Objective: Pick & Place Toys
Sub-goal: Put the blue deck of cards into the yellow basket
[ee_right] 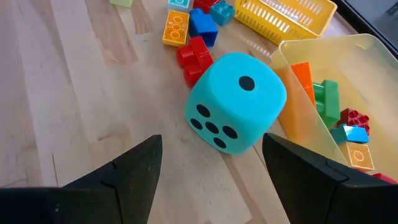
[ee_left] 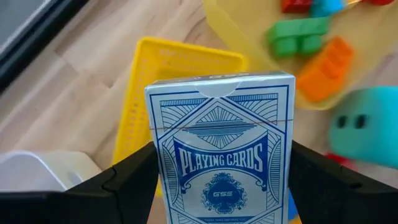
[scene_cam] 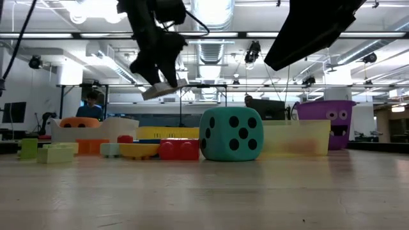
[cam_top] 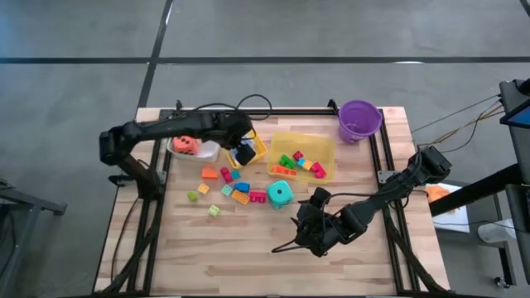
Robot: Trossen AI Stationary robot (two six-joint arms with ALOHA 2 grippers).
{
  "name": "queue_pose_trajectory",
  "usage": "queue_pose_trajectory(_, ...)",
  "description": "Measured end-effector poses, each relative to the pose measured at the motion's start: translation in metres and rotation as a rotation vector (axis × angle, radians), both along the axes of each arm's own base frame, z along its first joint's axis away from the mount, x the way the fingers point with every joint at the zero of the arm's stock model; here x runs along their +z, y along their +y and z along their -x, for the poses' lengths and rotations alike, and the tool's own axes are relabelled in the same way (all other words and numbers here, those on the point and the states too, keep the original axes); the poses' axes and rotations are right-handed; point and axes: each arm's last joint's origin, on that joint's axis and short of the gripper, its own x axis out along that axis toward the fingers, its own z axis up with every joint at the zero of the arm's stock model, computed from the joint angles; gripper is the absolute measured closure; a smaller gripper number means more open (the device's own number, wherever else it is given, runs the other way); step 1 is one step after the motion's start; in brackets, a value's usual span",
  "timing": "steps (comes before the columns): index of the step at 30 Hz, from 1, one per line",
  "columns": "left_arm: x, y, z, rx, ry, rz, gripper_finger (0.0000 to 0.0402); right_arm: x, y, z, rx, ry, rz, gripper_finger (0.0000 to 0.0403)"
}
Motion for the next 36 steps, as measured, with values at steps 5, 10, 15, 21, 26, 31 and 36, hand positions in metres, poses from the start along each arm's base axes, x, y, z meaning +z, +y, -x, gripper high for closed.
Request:
queue_pose_trajectory(5,-0.021,0.023,-0.003,-0.003,0.096,-0.002,0.0113,-0.001,0.0,0.001,0.001,0.005,0.002,0.0128)
queue_pose_trajectory(10,-0.041,0.04,-0.006,-0.031,0.166,0.002,0.0113,-0.003,-0.001,0.002,0.002,0.012,0.006,0.0128)
queue_pose_trajectory(15,-0.054,0.044,-0.01,-0.102,0.211,0.002,0.0113,-0.004,-0.001,0.002,0.003,0.02,0.012,0.0128)
queue_pose_trajectory(21,-0.062,0.045,-0.014,-0.16,0.213,0.027,0.0113,-0.006,-0.002,0.003,0.009,0.026,0.019,0.0128)
queue_pose_trajectory(26,-0.072,0.046,-0.018,-0.184,0.225,0.043,0.0113,-0.007,-0.002,0.004,0.009,0.031,0.022,0.0128)
queue_pose_trajectory(31,-0.081,0.048,-0.022,-0.19,0.232,0.045,0.0113,-0.007,-0.002,0.003,0.009,0.028,0.02,0.0128)
queue_pose_trajectory(36,-0.09,0.049,-0.025,-0.202,0.245,0.056,0.0113,-0.008,-0.002,0.004,0.01,0.031,0.019,0.0128)
